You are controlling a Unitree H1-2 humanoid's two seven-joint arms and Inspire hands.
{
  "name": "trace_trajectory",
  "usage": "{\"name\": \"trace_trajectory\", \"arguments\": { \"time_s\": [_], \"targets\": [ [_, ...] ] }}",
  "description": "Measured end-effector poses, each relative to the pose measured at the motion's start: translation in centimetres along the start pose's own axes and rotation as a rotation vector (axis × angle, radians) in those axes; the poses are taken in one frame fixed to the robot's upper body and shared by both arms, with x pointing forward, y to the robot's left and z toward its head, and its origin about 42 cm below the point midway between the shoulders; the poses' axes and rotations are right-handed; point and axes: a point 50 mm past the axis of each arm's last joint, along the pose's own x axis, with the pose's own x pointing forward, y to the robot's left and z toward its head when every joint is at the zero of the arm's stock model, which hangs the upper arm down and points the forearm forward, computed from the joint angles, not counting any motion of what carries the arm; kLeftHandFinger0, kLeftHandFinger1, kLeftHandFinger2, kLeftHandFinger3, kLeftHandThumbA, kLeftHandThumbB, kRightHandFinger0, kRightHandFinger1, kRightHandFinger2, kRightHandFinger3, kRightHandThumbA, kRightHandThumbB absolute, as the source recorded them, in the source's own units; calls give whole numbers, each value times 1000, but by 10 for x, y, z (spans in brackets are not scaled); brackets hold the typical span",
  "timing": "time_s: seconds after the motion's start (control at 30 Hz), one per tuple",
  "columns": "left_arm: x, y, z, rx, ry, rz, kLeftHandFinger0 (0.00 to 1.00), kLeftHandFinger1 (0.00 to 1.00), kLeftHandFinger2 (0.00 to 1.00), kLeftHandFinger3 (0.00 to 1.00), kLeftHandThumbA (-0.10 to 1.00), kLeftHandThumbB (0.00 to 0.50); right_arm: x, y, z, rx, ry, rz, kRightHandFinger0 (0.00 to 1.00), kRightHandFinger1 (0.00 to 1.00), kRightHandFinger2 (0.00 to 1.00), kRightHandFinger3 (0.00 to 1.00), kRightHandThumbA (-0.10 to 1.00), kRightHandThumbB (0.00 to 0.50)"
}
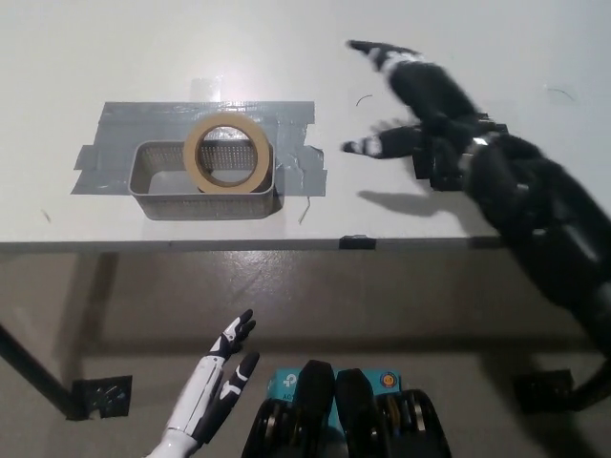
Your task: The robot picks the tape placed on the black area with right hand and places it in the small grey container.
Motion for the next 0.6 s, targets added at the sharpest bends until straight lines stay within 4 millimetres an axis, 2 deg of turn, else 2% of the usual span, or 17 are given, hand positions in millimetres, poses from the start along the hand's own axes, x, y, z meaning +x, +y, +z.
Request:
{"name": "trace_trajectory", "arguments": {
  "time_s": [0.03, 0.07, 0.17, 0.23, 0.33, 0.37, 0.4, 0.47, 0.5, 0.57, 0.6],
  "targets": [
    [0, 0, 0, 0, 0, 1, 1000, 1000, 1000, 1000, 1000, 82, -12, 0, -6, 15, 4, -2, 1000, 1000, 1000, 1000, 1000, 371],
    [0, 0, 0, 0, 1, 2, 1000, 1000, 1000, 1000, 1000, 79, -23, 3, -10, 29, 8, -1, 1000, 1000, 1000, 1000, 1000, 356],
    [0, 1, 0, 0, 3, 5, 1000, 1000, 1000, 1000, 1000, 70, -57, 16, -19, 81, 16, 12, 1000, 1000, 1000, 1000, 1000, 374],
    [0, 2, -1, 0, 4, 7, 1000, 1000, 1000, 1000, 1000, 78, -88, 34, -24, 139, 26, 33, 1000, 1000, 1000, 1000, 1000, 378],
    [0, 4, -1, 0, 6, 14, 1000, 1000, 1000, 1000, 1000, 85, -131, 59, -23, 244, 36, 60, 1000, 1000, 1000, 1000, 1000, 294],
    [0, 4, -2, 0, 8, 15, 1000, 1000, 1000, 1000, 1000, 87, -147, 69, -23, 284, 46, 72, 1000, 1000, 1000, 1000, 1000, 293],
    [0, 5, -3, 0, 11, 17, 1000, 1000, 1000, 1000, 1000, 95, -161, 77, -22, 324, 53, 82, 1000, 1000, 1000, 1000, 1000, 267],
    [-1, 6, -5, -1, 20, 20, 1000, 1000, 1000, 1000, 1000, 96, -184, 91, -21, 399, 76, 90, 1000, 1000, 1000, 1000, 1000, 256],
    [-1, 6, -6, -1, 23, 22, 1000, 1000, 1000, 1000, 1000, 116, -195, 98, -21, 438, 93, 91, 1000, 1000, 1000, 1000, 1000, 189],
    [-2, 6, -7, -3, 27, 25, 1000, 1000, 1000, 1000, 1000, 132, -211, 112, -22, 515, 133, 89, 1000, 1000, 1000, 1000, 1000, 172],
    [-2, 7, -7, -4, 28, 26, 1000, 1000, 1000, 1000, 1000, 118, -221, 121, -22, 572, 162, 82, 1000, 1000, 1000, 1000, 1000, 152]
  ]
}}
